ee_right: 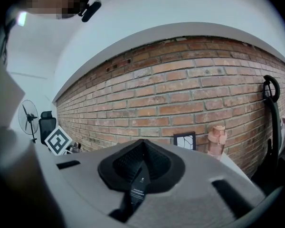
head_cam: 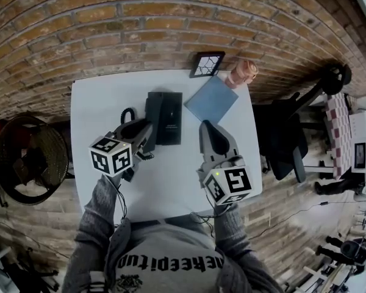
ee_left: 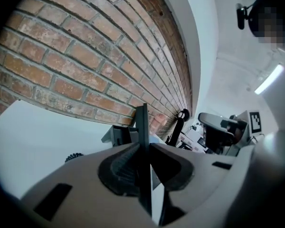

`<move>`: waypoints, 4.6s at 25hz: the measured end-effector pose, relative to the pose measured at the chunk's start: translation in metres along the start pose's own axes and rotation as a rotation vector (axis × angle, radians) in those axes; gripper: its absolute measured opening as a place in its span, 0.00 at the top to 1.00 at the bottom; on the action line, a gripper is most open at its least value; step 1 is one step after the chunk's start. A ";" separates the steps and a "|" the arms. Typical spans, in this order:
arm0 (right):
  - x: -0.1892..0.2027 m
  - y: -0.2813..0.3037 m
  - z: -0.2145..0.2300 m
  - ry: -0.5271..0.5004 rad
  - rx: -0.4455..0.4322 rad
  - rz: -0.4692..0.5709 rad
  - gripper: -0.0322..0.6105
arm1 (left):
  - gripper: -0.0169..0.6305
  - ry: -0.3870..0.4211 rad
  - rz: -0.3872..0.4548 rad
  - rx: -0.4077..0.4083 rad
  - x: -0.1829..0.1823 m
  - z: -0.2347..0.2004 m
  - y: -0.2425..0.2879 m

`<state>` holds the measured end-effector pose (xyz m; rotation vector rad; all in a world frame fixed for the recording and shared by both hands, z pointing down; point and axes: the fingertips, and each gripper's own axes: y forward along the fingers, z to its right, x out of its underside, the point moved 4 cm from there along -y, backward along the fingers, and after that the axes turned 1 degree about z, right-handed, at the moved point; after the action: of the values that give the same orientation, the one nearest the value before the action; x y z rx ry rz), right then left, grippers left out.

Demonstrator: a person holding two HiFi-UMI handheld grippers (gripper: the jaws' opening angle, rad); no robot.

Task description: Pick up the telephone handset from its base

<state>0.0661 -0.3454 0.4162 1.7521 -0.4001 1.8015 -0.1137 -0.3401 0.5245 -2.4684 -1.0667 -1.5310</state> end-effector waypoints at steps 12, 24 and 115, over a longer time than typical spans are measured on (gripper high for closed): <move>-0.014 -0.027 -0.029 -0.018 0.025 0.052 0.94 | 0.87 0.117 0.071 -0.021 -0.018 0.024 -0.048; -0.024 -0.052 -0.052 -0.036 0.071 0.092 0.94 | 0.87 0.184 0.156 -0.016 -0.035 0.043 -0.088; -0.067 -0.225 -0.050 -0.193 -0.083 0.293 0.94 | 0.87 0.391 0.653 -0.469 -0.030 0.252 -0.258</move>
<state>0.1572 -0.1530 0.3043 1.8929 -0.8364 1.7834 -0.0749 -0.0637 0.2939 -2.2373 0.1744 -2.0187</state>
